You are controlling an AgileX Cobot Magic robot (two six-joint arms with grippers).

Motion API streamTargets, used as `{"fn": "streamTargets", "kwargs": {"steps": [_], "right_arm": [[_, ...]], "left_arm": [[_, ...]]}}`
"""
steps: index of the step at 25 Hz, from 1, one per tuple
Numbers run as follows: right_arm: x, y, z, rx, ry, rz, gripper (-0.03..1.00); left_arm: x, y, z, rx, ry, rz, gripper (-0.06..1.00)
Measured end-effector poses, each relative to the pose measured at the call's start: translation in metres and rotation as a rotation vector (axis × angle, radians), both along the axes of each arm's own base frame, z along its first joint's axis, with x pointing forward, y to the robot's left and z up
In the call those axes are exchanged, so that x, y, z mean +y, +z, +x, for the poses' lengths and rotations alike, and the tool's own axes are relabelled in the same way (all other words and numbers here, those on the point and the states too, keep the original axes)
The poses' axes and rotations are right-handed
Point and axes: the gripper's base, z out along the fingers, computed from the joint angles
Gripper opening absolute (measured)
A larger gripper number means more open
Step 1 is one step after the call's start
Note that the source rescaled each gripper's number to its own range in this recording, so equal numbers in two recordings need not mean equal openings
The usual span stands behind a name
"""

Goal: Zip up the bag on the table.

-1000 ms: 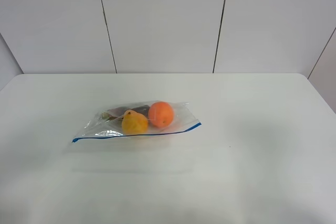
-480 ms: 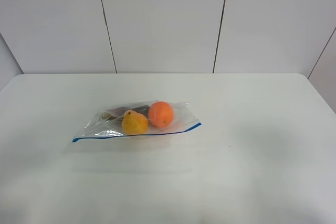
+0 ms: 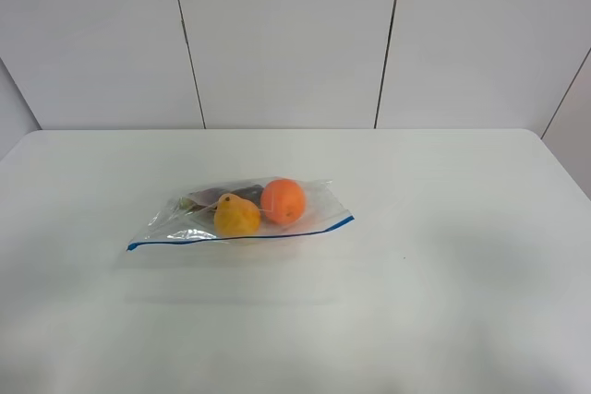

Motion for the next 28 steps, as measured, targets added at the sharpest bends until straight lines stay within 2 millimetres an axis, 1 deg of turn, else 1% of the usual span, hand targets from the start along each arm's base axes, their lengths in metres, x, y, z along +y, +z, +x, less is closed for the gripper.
{"fn": "streamTargets", "kwargs": {"steps": [3,7,12,16,28], "right_arm": [[-0.003,-0.012,0.007,0.023,-0.030,0.041,1.00],[-0.006,-0.022,0.011,0.059,-0.050,0.028,1.00],[-0.010,-0.029,0.012,0.110,-0.069,0.002,1.00],[-0.011,-0.030,0.013,0.121,-0.038,-0.006,1.00],[-0.011,-0.030,0.013,0.115,-0.040,0.015,1.00]], "left_arm": [[0.000,0.000,0.000,0.000,0.000,0.000,0.71],[0.000,0.000,0.000,0.000,0.000,0.000,0.71],[0.000,0.000,0.000,0.000,0.000,0.000,0.71],[0.000,0.000,0.000,0.000,0.000,0.000,0.71],[0.000,0.000,0.000,0.000,0.000,0.000,0.71]]}}
